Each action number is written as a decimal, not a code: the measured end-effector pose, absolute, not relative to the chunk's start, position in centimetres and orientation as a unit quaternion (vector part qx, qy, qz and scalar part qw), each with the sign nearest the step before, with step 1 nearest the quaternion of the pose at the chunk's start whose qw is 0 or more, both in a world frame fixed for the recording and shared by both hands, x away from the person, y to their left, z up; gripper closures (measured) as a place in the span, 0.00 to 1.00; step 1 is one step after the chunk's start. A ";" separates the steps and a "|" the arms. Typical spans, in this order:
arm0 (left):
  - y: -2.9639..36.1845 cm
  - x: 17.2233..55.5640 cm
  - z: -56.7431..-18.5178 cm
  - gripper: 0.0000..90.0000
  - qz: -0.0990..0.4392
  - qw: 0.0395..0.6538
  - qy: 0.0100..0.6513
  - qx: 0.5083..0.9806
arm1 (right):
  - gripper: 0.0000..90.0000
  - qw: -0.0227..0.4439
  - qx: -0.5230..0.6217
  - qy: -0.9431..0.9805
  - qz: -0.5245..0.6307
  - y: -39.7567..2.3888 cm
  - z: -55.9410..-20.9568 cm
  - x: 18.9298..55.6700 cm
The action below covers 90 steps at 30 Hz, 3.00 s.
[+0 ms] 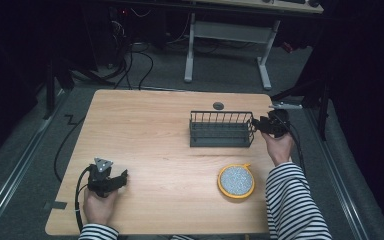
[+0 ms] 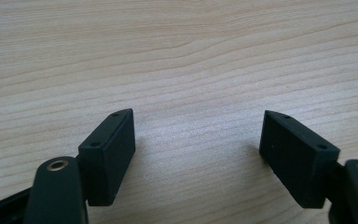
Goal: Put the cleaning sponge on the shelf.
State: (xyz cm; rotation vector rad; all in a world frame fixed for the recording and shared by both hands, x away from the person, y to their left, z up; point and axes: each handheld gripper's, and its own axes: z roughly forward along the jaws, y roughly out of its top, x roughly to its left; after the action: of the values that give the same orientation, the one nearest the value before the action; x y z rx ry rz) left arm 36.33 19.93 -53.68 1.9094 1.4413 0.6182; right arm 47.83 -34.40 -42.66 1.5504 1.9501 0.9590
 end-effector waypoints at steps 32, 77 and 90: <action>19.9 36.3 -53.7 0.30 0.236 0.329 0.550 0.731 | 0.87 0.186 0.568 0.739 0.311 -32.4 -44.6 48.1; 19.9 36.3 -53.7 0.30 0.235 0.330 0.549 0.731 | 0.49 0.208 0.547 0.719 0.375 -33.9 -42.0 37.3; 20.0 36.3 -53.7 0.30 0.233 0.333 0.549 0.731 | 0.47 0.183 0.547 0.729 0.369 -33.7 -45.5 32.8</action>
State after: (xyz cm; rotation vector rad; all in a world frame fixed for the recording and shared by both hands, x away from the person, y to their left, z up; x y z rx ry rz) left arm 36.32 19.97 -53.68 1.9085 1.4328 0.6083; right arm 32.81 -33.69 -45.50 1.5430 2.0564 1.0413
